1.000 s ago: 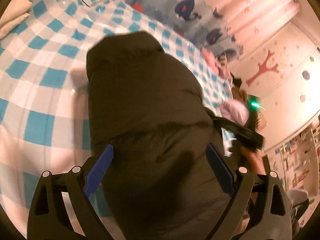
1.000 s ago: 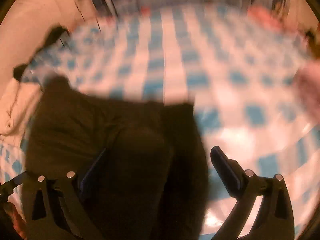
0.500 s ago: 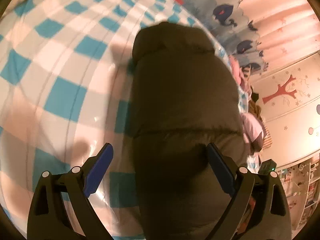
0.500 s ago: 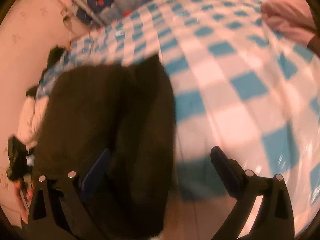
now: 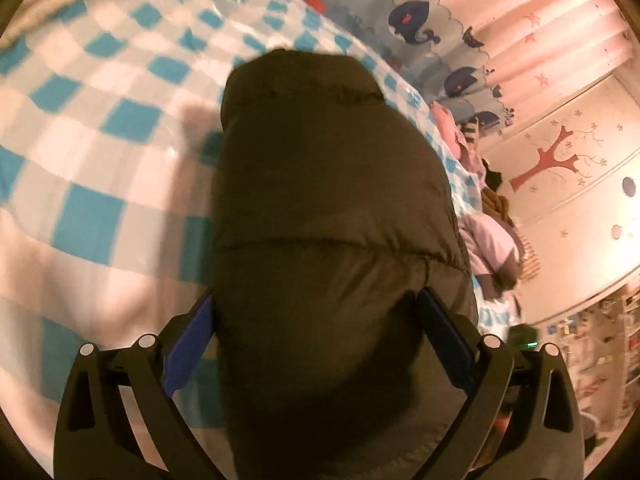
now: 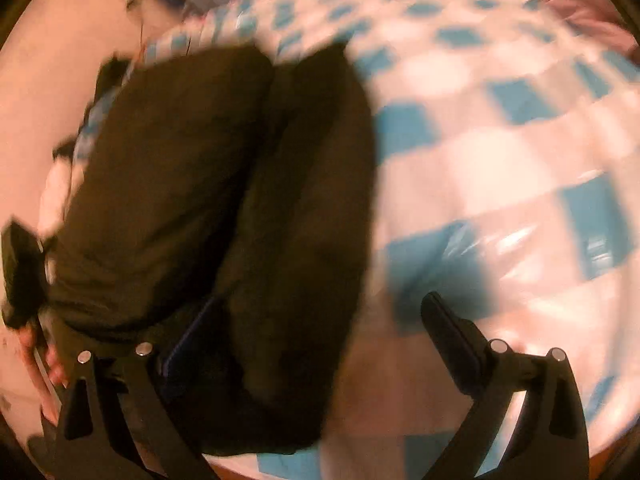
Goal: Fold large clothes
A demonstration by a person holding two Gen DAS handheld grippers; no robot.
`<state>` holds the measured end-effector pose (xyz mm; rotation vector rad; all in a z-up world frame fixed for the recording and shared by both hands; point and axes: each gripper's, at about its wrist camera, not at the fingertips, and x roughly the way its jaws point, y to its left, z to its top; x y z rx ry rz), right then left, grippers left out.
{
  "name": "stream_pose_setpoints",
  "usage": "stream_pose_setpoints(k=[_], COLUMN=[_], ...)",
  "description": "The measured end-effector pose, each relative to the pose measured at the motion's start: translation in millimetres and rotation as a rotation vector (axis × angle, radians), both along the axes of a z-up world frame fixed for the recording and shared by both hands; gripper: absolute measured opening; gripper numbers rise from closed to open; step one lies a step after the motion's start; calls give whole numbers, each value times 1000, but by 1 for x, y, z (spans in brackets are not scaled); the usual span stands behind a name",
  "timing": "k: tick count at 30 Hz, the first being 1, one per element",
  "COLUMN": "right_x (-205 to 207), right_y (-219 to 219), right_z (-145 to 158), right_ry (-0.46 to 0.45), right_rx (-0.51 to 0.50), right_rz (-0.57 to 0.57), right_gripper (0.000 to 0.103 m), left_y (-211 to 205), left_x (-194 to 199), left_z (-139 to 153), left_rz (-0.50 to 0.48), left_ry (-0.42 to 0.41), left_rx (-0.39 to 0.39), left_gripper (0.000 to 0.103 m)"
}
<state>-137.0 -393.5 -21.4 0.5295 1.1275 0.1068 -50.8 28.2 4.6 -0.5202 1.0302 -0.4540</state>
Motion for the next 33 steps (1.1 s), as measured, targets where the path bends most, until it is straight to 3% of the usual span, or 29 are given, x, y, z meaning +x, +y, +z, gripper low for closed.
stream_pose_setpoints(k=[4,6,9,11,13,16,19,24,29,31,33], right_x=[9,31,68,85,104,110,104,101,59,41,39], right_y=[-4,17,51,65,66,36,19,13,20,37,50], right_z=[60,89,103,93,56,-8,-26,-9,46,52,35], right_ry=[-215,-288,-323,-288,-188,-59,-32,-12,-215,-234,-177], right_rx=[-86,-155,-278,-339,-431,-316,-276,-267,-205,-263,-358], right_rz=[-44,13,111,137,136,83,56,62,90,160,218], right_gripper=[96,96,96,96,96,96,96,96,96,96,96], left_y=[-2,-5,-10,-18,-25,-42,-60,-67,-63,-63,-61], left_x=[-7,-10,-12,-12,-16,-22,-25,-25,-24,-24,-24], left_z=[22,31,38,39,38,34,25,19,16,17,21], left_rz=[48,49,15,-26,-68,-140,-196,-205,-195,-196,-183], left_ry=[-96,-142,-184,-185,-185,-191,-182,-160,-136,-137,-147], left_rx=[114,111,86,78,87,149,235,299,298,306,299], left_gripper=[93,93,93,93,93,93,94,95,95,95,95])
